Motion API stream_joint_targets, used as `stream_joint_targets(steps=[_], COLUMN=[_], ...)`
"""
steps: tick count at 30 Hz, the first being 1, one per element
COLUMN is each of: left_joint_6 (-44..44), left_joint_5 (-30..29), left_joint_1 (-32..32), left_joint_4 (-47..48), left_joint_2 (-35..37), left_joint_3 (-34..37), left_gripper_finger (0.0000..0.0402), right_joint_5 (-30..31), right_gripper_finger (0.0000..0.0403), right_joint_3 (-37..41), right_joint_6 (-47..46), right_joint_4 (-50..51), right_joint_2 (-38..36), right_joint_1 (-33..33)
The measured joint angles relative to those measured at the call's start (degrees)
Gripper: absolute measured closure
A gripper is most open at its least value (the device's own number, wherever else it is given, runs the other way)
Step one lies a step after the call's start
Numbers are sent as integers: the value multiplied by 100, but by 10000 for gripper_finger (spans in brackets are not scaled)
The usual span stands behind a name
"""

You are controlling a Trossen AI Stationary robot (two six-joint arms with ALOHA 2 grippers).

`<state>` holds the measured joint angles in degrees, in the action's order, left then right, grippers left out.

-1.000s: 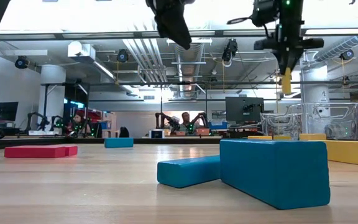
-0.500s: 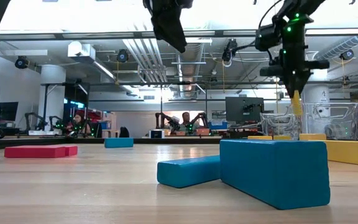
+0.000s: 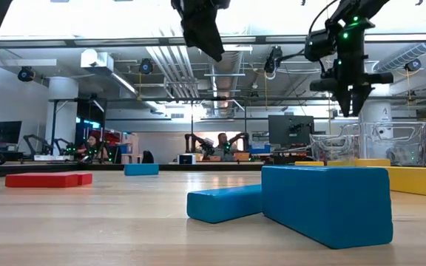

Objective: Sort blocks
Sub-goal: Put the red block into the bottom left transparent bin

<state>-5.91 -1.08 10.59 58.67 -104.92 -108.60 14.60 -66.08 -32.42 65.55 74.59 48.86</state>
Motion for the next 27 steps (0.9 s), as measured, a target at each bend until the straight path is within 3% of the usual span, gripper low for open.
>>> stream_joint_targets(steps=[9, 20, 27], left_joint_6=[-159, -428, -311], left_joint_5=[6, 6, -175], left_joint_1=[0, 47, 144], left_joint_4=[-1984, -5705, -7494], left_joint_2=[7, 6, -13], left_joint_3=[631, 2757, 3850], left_gripper_finger=[239, 239, 239], right_joint_5=[-299, -409, -240], right_gripper_finger=[333, 356, 355], right_joint_3=[-398, -608, -597], right_joint_6=[-65, -829, -1366], right_joint_4=[15, -117, -259], right_joint_2=[-709, -2104, -2402], right_joint_1=[-330, -1362, -1862])
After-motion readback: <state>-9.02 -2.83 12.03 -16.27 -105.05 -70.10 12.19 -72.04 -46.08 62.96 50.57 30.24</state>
